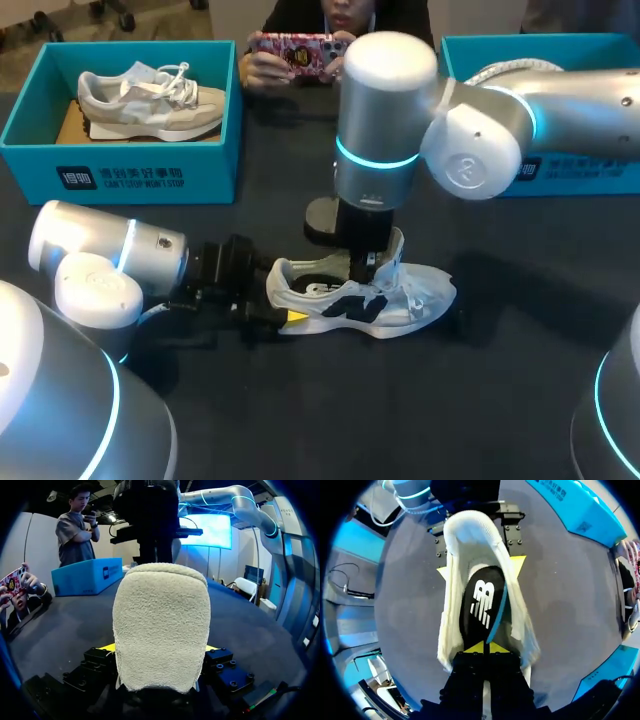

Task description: Take the shoe out of the shoebox, open the shoe tongue, remove and reinsert the insole, then place the shoe into the shoebox

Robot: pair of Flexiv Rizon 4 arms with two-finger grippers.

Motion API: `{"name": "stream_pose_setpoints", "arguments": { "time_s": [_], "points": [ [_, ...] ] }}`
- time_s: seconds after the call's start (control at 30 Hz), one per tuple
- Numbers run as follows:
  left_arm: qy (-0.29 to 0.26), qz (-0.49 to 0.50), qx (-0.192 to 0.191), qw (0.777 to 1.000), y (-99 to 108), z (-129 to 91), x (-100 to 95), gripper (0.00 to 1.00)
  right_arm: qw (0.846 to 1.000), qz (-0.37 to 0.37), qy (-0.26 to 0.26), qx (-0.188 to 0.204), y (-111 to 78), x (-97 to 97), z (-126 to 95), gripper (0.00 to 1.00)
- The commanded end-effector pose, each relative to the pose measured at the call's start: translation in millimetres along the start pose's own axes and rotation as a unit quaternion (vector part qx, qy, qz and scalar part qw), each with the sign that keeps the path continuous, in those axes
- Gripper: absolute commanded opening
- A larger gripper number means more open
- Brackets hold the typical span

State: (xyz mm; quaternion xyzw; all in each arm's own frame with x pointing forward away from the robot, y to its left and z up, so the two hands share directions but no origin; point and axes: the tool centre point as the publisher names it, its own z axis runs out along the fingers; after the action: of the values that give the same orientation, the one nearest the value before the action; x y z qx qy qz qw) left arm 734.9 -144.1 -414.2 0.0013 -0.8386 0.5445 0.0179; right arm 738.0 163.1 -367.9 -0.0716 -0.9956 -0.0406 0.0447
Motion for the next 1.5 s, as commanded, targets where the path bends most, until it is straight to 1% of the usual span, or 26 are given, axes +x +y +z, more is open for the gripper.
{"name": "stream_pose_setpoints", "arguments": {
  "time_s": [0.03,0.33,0.47,0.77,1.0,1.07,1.23,1.5],
  "points": [
    [0.000,0.000,-0.001,1.000,2.6,1.6,-0.4,0.00,1.000,-0.003,0.005,-0.014,-10.9,-1.6,-7.2,0.00],
    [0.000,0.000,-0.001,1.000,2.6,1.6,-0.4,0.00,1.000,-0.004,0.003,-0.008,-20.9,-3.4,-25.6,0.00],
    [0.000,0.000,-0.001,1.000,2.6,1.6,-0.4,0.00,1.000,-0.006,-0.002,-0.011,-23.6,-4.7,-33.5,0.00],
    [0.000,0.000,-0.001,1.000,2.6,1.6,-0.4,0.00,1.000,-0.011,-0.011,-0.015,-32.6,-5.6,-44.9,0.00],
    [0.000,0.000,-0.001,1.000,2.6,1.6,-0.4,0.00,0.999,-0.023,-0.018,-0.034,-34.3,-7.7,-49.7,0.00],
    [0.000,0.000,-0.001,1.000,2.6,1.6,-0.4,0.00,0.998,-0.027,-0.020,-0.046,-35.2,-8.2,-51.0,0.00],
    [0.000,0.000,-0.001,1.000,2.6,1.6,-0.4,0.00,0.997,-0.043,-0.011,-0.064,-34.3,-9.8,-52.3,0.00],
    [0.000,0.000,-0.001,1.000,2.6,1.6,-0.4,0.00,0.994,-0.077,0.009,-0.079,-21.1,-10.3,-52.6,0.00]
  ]
}}
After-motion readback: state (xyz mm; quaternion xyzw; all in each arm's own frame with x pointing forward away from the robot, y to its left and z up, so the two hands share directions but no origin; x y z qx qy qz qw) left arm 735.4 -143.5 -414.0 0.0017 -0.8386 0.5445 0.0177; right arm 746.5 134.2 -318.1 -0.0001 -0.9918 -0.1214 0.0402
